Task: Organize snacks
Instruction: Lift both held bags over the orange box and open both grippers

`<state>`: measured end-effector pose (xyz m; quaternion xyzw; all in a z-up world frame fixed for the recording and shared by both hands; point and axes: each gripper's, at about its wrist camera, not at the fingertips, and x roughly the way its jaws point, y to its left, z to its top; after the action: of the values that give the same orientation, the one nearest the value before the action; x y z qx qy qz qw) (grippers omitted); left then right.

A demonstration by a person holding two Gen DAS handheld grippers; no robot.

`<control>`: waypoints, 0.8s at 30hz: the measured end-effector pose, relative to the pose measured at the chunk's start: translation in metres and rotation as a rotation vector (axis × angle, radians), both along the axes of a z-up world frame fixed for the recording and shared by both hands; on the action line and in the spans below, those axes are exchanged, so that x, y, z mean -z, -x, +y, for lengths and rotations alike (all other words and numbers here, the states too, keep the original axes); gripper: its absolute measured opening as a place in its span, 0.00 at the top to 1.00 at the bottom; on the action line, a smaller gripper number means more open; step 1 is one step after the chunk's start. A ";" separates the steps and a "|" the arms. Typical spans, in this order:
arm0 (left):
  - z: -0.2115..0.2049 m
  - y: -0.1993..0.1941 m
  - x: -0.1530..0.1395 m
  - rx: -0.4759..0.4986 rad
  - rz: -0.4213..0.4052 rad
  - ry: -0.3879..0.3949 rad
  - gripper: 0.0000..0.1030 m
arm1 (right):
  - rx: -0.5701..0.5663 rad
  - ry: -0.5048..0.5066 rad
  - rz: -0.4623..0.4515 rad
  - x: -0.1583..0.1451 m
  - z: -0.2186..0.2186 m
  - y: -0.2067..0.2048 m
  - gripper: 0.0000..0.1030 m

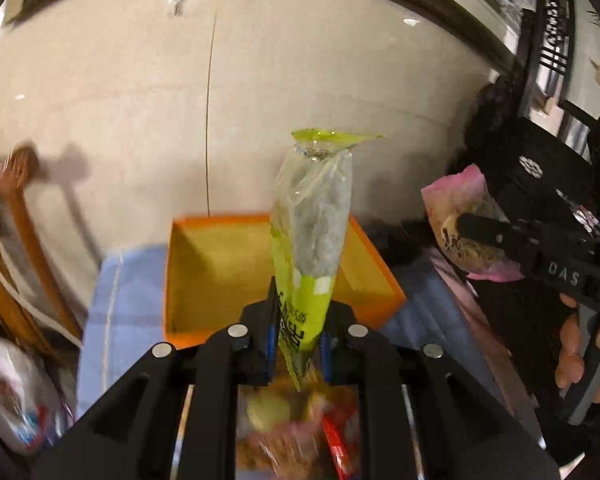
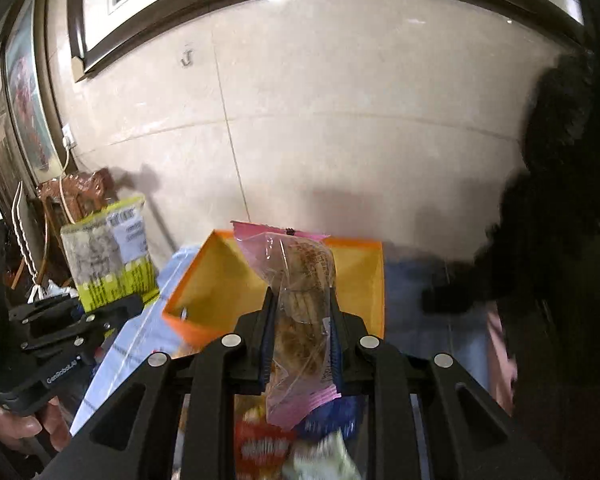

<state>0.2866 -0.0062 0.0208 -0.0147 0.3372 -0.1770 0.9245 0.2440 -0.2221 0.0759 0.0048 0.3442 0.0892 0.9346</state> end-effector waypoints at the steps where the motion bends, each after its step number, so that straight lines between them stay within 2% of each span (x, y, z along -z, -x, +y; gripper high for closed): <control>1: -0.002 -0.012 -0.005 -0.005 -0.005 -0.003 0.86 | -0.004 0.008 0.005 -0.002 0.001 -0.016 0.78; 3: -0.009 -0.043 -0.013 -0.022 -0.015 -0.020 0.82 | -0.018 0.010 0.020 -0.003 0.002 -0.041 0.78; 4: -0.010 -0.056 -0.011 -0.025 -0.007 -0.024 0.73 | -0.031 0.012 0.038 0.001 0.003 -0.055 0.77; 5: -0.013 -0.076 -0.007 -0.024 0.025 -0.033 0.34 | -0.047 0.008 0.057 0.007 0.004 -0.065 0.77; 6: -0.013 -0.086 -0.004 -0.034 0.028 -0.043 0.04 | -0.044 0.025 0.066 0.011 0.004 -0.075 0.69; 7: -0.012 -0.094 0.000 -0.056 0.000 -0.058 0.04 | -0.023 0.054 0.068 0.017 0.002 -0.084 0.47; 8: -0.011 -0.100 0.002 -0.070 -0.003 -0.072 0.04 | -0.002 0.070 0.068 0.023 0.002 -0.088 0.40; 10: -0.008 -0.109 0.008 -0.106 0.014 -0.098 0.04 | 0.028 0.064 0.067 0.028 -0.005 -0.092 0.39; 13: -0.008 -0.099 0.012 -0.097 -0.015 -0.109 0.04 | 0.035 0.045 0.066 0.034 -0.014 -0.086 0.40; 18: 0.004 -0.069 0.014 -0.105 0.006 -0.074 0.04 | 0.050 0.041 0.076 0.037 -0.028 -0.060 0.40; 21: 0.008 -0.036 0.026 -0.104 0.007 -0.097 0.04 | 0.056 0.013 0.092 0.044 -0.034 -0.022 0.39; 24: 0.011 0.009 0.046 -0.094 0.029 -0.100 0.04 | 0.042 0.003 0.121 0.072 -0.026 0.034 0.35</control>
<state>0.2774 0.0050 -0.0256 0.0133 0.3581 -0.1161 0.9263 0.2103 -0.2476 0.0040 0.0159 0.3999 0.0685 0.9138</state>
